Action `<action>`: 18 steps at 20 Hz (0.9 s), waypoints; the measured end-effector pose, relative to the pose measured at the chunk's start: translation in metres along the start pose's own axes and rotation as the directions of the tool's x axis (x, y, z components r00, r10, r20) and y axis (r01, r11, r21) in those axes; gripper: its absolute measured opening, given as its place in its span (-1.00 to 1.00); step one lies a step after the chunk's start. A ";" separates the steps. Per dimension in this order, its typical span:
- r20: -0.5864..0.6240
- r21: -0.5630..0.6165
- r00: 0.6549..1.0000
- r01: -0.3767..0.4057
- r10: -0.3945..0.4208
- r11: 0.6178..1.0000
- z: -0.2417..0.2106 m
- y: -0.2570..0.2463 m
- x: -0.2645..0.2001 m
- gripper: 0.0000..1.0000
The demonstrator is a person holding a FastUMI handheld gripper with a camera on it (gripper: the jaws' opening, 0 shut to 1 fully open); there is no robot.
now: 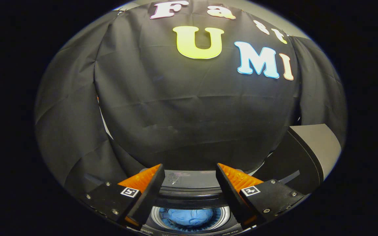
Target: Put the clothes into the washing machine and then close the washing machine lid.
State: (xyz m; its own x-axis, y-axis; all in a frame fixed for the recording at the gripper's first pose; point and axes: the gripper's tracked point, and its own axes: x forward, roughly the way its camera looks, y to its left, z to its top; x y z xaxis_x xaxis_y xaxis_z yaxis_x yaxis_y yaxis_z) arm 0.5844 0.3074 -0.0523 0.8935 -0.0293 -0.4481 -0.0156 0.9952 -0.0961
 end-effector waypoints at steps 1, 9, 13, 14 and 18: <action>0.003 0.003 1.000 -0.003 0.003 1.000 0.001 0.000 0.000 0.94; -0.011 -0.005 0.999 0.034 -0.034 0.999 0.009 -0.003 -0.001 0.92; -0.012 0.037 0.999 0.032 -0.032 0.999 0.007 -0.004 0.002 0.93; -0.011 0.046 0.999 0.031 -0.030 0.998 0.005 -0.006 0.004 0.93; 0.010 0.055 0.999 0.047 -0.047 0.997 0.006 -0.008 0.000 0.92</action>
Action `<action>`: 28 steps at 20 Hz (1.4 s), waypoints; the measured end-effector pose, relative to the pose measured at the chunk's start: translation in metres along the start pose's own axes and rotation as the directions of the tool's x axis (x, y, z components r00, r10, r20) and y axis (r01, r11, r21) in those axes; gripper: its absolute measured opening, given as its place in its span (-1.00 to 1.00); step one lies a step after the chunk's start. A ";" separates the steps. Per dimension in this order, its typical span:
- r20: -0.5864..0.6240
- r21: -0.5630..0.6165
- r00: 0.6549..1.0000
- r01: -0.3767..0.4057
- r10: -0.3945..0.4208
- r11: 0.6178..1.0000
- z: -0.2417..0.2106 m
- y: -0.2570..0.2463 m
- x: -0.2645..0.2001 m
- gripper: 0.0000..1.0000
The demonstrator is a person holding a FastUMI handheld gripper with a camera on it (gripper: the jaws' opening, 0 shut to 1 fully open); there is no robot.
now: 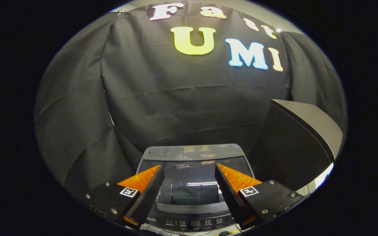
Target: Put the clothes into the washing machine and then close the washing machine lid.
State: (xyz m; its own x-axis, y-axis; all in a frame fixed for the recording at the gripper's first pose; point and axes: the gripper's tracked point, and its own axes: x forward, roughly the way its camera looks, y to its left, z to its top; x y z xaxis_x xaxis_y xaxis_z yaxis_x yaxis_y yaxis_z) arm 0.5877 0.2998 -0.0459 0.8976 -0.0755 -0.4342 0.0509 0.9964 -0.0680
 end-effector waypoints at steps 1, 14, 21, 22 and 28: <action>0.016 0.000 1.000 0.007 -0.007 1.000 0.004 -0.001 -0.003 0.92; 0.111 -0.076 0.993 -0.028 0.037 0.997 -0.035 -0.063 -0.119 0.93; 0.161 -0.257 0.982 -0.055 0.099 0.965 -0.049 -0.151 -0.200 0.93; 0.175 -0.278 0.979 -0.053 0.105 0.959 -0.048 -0.165 -0.213 0.93; 0.246 -0.261 0.958 -0.081 0.148 0.962 -0.058 -0.231 -0.292 0.90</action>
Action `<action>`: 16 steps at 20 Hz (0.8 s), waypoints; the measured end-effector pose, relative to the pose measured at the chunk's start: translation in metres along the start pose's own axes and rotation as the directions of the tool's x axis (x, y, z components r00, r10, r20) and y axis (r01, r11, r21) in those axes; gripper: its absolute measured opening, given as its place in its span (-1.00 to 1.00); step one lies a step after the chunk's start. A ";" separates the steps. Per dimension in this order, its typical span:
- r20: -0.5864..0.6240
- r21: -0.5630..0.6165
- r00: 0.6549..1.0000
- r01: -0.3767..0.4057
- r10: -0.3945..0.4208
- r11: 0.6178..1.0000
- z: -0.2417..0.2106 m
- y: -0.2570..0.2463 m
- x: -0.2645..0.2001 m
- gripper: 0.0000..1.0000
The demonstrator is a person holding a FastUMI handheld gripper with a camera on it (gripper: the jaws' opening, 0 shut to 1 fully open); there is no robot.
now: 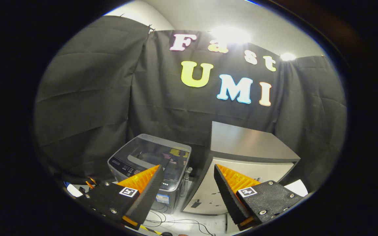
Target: Put the clothes into the washing machine and then close the washing machine lid.
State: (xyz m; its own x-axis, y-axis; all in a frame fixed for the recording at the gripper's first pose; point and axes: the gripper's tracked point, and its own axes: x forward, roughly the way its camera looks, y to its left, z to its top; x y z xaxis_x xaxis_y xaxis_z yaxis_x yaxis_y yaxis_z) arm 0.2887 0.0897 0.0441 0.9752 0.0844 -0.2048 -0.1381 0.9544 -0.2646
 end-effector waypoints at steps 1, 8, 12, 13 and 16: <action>0.013 0.004 1.000 0.000 0.000 1.000 -0.003 -0.007 -0.016 0.90; 0.051 0.048 0.999 0.005 -0.007 0.999 -0.032 -0.024 -0.094 0.90; 0.075 0.033 0.997 0.029 -0.031 0.999 -0.036 -0.022 -0.124 0.90; 0.074 0.028 0.997 0.031 -0.033 0.999 -0.039 -0.020 -0.129 0.90; 0.109 0.066 0.993 0.040 -0.047 0.997 -0.036 -0.019 -0.147 0.90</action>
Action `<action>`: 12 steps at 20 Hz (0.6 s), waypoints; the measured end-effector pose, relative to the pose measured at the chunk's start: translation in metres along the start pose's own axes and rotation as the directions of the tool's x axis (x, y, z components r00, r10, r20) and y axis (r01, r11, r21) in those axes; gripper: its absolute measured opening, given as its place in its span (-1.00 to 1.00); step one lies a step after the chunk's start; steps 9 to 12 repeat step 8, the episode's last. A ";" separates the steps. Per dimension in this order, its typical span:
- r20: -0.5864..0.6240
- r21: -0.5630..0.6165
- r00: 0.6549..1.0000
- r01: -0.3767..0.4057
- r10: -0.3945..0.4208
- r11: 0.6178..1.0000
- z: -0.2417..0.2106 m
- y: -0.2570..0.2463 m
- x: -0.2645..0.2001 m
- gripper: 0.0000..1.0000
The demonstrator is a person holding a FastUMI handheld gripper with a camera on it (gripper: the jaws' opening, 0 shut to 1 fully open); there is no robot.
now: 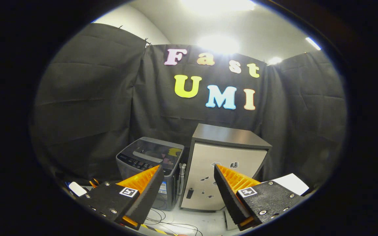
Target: Put the clothes into the washing machine and then close the washing machine lid.
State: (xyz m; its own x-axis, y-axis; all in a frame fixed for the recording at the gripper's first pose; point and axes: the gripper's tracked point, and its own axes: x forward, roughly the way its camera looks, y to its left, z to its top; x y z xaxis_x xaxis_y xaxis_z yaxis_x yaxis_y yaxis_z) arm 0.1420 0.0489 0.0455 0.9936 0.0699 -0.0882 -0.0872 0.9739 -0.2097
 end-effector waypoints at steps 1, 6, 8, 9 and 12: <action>0.005 0.011 1.000 -0.004 0.004 1.000 0.002 0.003 -0.006 0.90; 0.054 0.038 0.998 -0.012 0.010 0.999 0.010 0.010 -0.036 0.90; 0.066 0.050 0.998 -0.018 0.014 0.999 0.012 0.014 -0.044 0.90; 0.066 0.050 0.998 -0.018 0.014 0.999 0.012 0.014 -0.044 0.90; 0.066 0.050 0.998 -0.018 0.014 0.999 0.012 0.014 -0.044 0.90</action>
